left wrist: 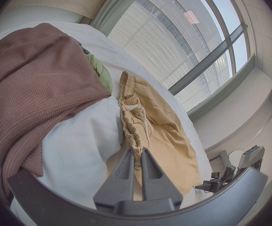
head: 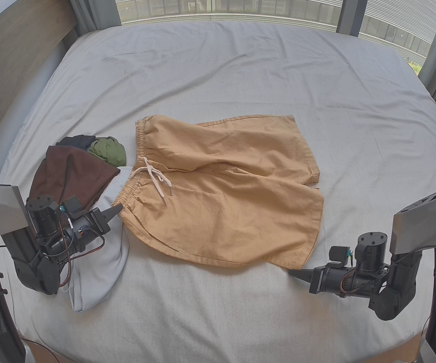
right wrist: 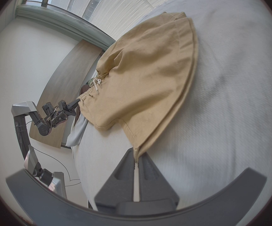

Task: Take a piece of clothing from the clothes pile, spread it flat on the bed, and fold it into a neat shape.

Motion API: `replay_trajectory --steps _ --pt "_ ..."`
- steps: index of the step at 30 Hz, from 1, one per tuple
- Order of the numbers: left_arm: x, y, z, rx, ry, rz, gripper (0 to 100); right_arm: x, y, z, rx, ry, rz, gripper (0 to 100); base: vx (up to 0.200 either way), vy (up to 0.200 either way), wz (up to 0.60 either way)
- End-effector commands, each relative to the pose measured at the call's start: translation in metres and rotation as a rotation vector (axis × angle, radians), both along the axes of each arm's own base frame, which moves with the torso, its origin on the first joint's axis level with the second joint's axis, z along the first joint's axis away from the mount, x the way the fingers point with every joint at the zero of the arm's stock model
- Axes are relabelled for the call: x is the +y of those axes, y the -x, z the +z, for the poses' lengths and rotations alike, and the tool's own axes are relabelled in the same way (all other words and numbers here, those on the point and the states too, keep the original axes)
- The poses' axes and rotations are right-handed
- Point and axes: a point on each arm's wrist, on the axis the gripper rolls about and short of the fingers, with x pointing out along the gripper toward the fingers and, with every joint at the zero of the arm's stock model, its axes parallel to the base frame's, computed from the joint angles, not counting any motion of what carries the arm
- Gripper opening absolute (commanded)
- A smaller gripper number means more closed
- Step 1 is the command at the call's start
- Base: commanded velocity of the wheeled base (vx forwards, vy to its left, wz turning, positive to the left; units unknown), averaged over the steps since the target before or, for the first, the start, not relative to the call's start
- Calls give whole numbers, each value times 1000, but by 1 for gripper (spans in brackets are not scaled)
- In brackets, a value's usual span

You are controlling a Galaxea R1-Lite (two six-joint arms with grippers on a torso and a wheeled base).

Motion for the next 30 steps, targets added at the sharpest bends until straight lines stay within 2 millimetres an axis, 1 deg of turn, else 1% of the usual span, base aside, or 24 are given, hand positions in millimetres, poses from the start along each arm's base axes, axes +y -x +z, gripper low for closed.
replay_trajectory --steps 1,5,6,7,9,12,16,18,20,23,27,28,30 --pt "-3 10 8 9 25 -12 0 -11 19 17 3 2 -13 0 0 0 0" --pt "-8 20 11 28 39 -29 0 -31 28 27 1 5 -75 0 0 0 0" --pt "-8 20 11 28 39 -29 0 -31 28 27 1 5 -75 0 0 0 0" --pt "-7 26 13 39 45 -27 0 -37 34 31 4 6 -91 0 0 0 0" --pt "-8 33 16 54 60 -26 0 -42 40 34 12 9 -106 0 0 0 0" --pt "-7 50 14 101 72 -29 0 -50 47 33 31 25 -125 0 0 0 0" --pt "-6 68 6 175 72 -35 0 -56 55 30 57 45 -133 0 0 0 0" --pt "-4 71 3 190 68 -29 0 -57 58 29 71 49 -128 0 0 0 0" --pt "-4 69 2 189 69 -26 0 -56 58 27 81 40 -107 0 0 0 0" --pt "-5 67 2 184 68 -31 0 -55 56 26 80 31 -87 0 0 0 0" --pt "-6 63 2 175 67 -34 0 -50 50 17 100 40 -75 0 0 0 0" --pt "-6 63 2 174 67 -33 0 -50 49 15 103 40 -76 100 0 0 0" --pt "-6 61 2 169 67 -33 0 -46 40 7 108 41 -69 100 0 0 0"
